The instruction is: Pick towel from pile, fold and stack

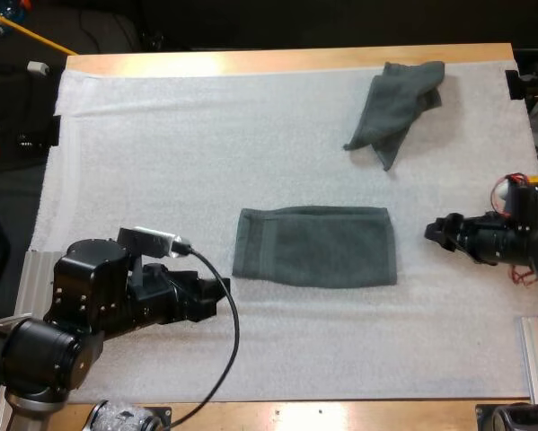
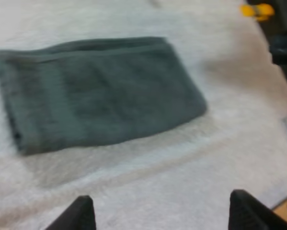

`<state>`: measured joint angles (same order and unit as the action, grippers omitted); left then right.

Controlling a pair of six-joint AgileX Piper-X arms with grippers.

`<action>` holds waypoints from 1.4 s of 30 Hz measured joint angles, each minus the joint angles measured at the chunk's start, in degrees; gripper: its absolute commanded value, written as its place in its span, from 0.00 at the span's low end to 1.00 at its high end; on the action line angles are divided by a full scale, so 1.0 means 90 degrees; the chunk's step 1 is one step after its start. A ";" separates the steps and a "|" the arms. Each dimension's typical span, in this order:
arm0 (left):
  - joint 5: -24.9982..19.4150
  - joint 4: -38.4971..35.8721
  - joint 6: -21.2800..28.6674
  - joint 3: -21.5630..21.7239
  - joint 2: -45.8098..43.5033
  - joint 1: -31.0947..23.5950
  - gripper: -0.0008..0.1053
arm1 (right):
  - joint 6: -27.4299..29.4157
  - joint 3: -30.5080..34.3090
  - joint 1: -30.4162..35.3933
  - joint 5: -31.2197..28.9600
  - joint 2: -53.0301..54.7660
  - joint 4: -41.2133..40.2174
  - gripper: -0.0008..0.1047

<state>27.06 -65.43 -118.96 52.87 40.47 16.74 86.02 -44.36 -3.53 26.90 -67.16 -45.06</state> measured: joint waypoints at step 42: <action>0.0059 -0.0085 -0.0223 -0.0350 0.0000 0.0000 0.54 | -0.1299 -0.0052 -0.1329 0.1292 -0.3277 0.2799 0.60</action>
<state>27.60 -66.20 -120.97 49.72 40.47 16.74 74.34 -44.82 -15.49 38.53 -96.66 -19.87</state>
